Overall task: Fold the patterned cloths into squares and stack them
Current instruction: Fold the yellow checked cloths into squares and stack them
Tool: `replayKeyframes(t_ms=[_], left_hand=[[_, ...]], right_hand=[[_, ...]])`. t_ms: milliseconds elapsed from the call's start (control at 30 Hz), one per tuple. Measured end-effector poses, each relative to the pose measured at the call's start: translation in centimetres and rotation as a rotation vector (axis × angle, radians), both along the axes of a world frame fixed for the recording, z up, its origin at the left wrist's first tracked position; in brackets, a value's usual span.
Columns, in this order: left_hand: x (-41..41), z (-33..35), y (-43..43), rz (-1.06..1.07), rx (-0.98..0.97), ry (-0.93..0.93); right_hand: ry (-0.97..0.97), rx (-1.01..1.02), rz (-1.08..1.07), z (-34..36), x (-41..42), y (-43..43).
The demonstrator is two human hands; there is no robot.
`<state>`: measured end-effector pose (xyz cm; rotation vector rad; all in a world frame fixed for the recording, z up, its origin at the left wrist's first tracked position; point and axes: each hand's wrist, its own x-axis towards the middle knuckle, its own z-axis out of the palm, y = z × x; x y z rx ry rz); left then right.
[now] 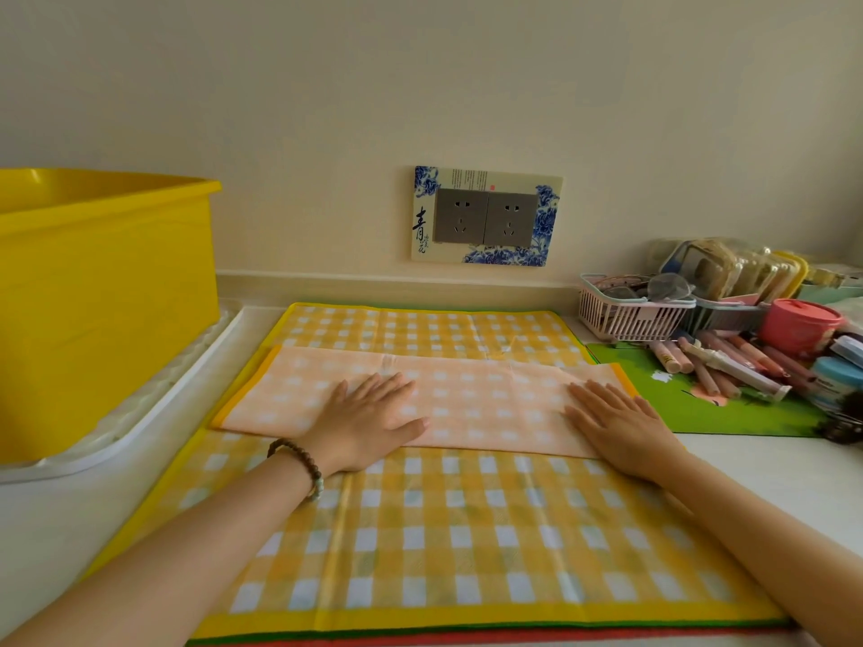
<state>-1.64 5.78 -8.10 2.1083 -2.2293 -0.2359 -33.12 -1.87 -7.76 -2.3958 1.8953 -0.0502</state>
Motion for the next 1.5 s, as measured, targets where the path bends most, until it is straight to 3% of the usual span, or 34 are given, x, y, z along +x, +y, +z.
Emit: replayKeyframes(t_ms=[233,367,667,967,1133,1333,1500], left_hand=[[-0.4,0.4,0.2,0.008,0.001,-0.008],[-0.4,0.4,0.2,0.015,-0.003,-0.008],[1.3,-0.1,0.2,0.004,-0.009,0.017],[7.0,0.6,2.4,0.160,0.056,0.007],[4.8,3.8,-0.9,0.213,0.044,0.016],[0.2,3.6,-6.7,-0.025,0.005,0.124],[-0.9,3.5,-9.8,0.033,-0.021,0.108]], right_hand=[[-0.166,-0.026,0.215,0.9,5.8,2.6],[-0.164,0.021,0.303,0.4,9.5,3.7],[-0.112,0.034,0.310,0.1,9.6,3.9],[-0.113,0.042,0.318,0.1,9.6,3.8],[-0.161,0.043,0.309,0.2,9.6,3.8],[-0.195,0.039,0.306,0.5,9.7,3.8],[-0.251,0.060,0.312,0.7,9.5,3.2]])
